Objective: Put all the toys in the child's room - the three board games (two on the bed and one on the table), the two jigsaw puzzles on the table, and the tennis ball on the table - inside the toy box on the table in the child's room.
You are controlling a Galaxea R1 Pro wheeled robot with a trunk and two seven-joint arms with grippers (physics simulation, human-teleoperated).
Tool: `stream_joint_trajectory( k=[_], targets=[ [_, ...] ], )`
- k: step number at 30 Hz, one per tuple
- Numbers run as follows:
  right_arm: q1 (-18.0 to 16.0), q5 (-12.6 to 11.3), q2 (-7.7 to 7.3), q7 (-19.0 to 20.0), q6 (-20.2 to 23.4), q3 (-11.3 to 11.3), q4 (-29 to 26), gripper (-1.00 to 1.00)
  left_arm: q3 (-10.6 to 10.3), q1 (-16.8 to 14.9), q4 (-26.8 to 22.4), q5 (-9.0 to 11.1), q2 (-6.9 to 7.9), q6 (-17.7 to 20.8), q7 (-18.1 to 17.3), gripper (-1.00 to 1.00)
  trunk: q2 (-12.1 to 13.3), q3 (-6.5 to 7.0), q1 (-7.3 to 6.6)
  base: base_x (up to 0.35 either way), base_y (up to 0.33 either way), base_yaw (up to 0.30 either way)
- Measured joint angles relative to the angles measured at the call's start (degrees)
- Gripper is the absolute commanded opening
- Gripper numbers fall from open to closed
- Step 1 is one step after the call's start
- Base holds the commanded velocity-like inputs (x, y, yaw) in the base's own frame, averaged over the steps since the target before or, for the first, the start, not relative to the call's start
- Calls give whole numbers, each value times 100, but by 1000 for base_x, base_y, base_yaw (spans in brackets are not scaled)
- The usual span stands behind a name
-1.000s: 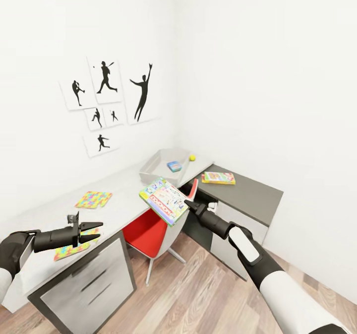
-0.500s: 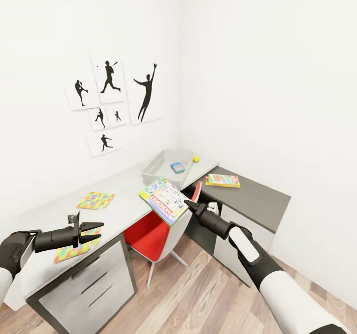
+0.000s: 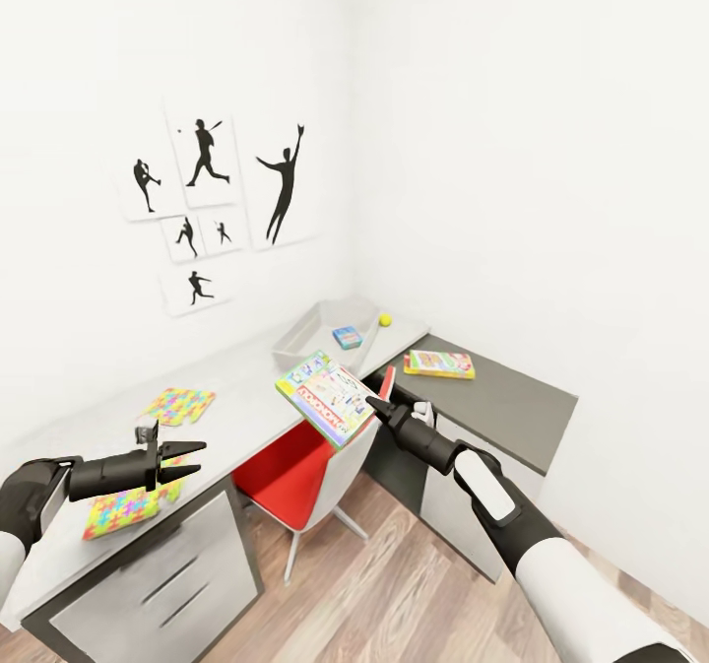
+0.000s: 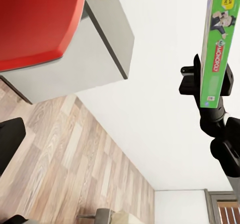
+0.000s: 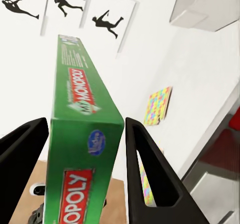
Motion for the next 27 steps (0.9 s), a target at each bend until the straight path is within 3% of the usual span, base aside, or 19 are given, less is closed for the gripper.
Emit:
stream_joint_trajectory(
  k=[17, 27],
  targets=[
    [0, 13, 6, 0, -3, 3, -30, -100, -1, -1, 0, 0, -4, -4, 0, 100, 0, 0, 0, 197, -186, 1],
    [0, 16, 0, 5, -2, 1, -29, -100, -3, 0, 0, 0, -8, -4, 0, 100, 0, 50, 0, 178, -166, 188]
  ],
)
